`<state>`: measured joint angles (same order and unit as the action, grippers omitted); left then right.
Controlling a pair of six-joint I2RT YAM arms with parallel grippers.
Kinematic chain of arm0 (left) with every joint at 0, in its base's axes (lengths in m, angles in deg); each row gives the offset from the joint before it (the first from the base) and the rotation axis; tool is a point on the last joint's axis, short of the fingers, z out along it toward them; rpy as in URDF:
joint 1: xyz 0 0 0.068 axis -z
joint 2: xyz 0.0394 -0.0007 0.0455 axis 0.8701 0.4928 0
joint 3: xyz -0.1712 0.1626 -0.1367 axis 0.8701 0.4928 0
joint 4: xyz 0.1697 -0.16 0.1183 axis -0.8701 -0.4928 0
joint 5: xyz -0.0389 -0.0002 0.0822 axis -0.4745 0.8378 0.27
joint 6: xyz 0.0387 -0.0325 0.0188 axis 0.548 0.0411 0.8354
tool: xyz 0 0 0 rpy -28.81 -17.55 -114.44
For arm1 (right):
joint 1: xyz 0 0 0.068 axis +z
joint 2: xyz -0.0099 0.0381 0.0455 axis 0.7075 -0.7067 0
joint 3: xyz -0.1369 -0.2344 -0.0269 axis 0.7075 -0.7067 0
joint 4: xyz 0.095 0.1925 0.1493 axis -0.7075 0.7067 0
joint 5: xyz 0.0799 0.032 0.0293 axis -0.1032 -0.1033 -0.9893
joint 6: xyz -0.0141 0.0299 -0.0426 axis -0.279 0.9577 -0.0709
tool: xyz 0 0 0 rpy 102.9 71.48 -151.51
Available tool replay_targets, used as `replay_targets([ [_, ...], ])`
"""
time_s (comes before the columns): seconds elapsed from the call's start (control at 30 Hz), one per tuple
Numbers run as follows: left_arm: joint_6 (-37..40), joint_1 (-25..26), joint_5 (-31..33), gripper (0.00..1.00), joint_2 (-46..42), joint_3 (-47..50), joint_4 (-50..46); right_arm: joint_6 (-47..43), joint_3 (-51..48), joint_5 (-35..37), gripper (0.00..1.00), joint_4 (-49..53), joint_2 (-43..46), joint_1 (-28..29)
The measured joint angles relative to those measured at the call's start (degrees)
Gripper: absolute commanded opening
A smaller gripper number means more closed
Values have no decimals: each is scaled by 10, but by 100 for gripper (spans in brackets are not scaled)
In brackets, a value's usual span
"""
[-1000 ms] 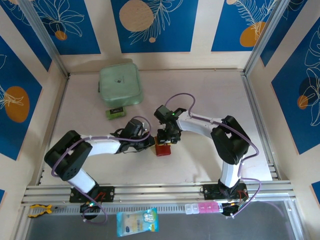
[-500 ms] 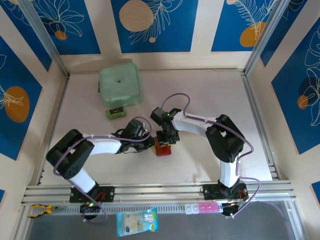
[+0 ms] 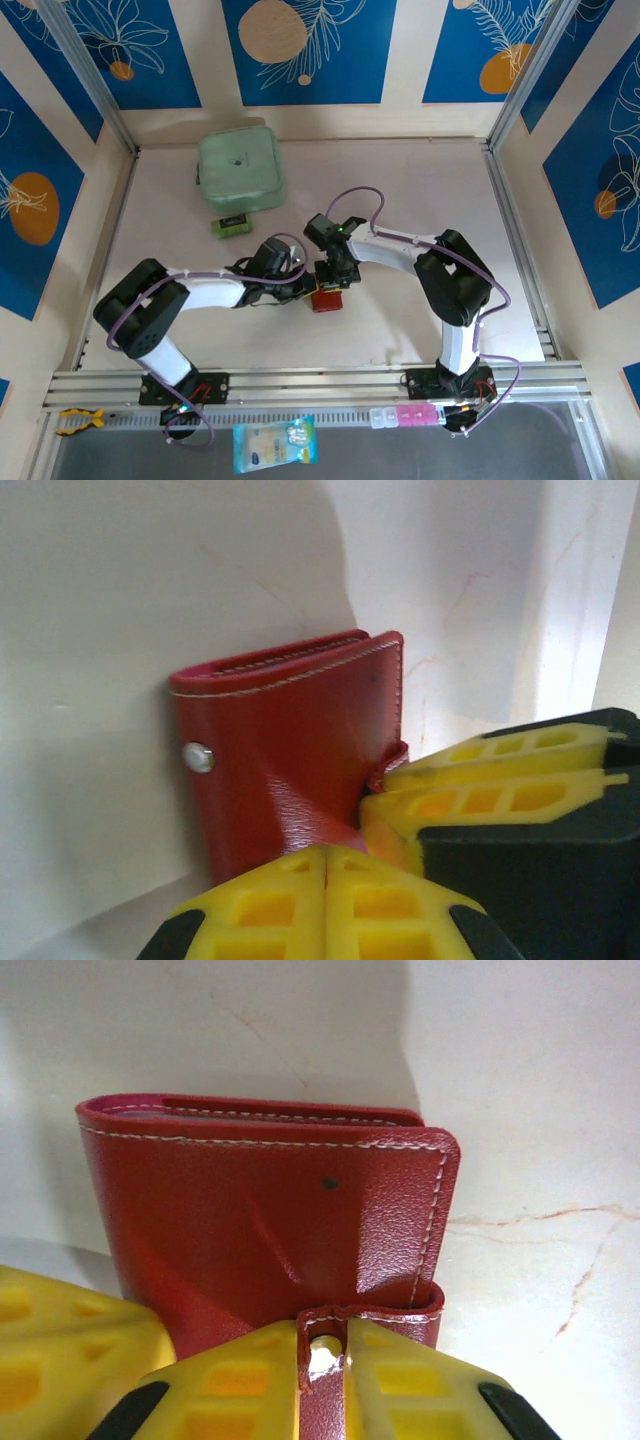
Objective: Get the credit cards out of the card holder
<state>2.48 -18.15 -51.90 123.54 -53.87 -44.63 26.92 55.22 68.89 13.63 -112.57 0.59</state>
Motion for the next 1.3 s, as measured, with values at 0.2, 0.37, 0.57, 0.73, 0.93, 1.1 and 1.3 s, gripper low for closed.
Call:
replay_targets([
  [0.2,0,3,-2,0,10,-5,-1,3,-5,-7,3,-6,6,-3],
  [0.37,0,3,-2,0,16,-5,-2,3,-7,-7,0,-8,12,-3],
  [0.57,0,3,1,0,20,-5,-3,3,-8,-7,0,-9,13,-3],
  [0.73,0,3,3,0,20,-5,-6,3,-19,-7,0,-21,24,-5],
  [0.93,0,0,7,0,20,0,-4,3,-37,-14,0,-36,38,-13],
  [1.1,0,-2,7,0,20,2,-3,3,-60,-15,0,-36,60,-33],
  [1.3,0,-2,7,0,19,1,-4,3,-74,-15,7,-33,78,-50],
])
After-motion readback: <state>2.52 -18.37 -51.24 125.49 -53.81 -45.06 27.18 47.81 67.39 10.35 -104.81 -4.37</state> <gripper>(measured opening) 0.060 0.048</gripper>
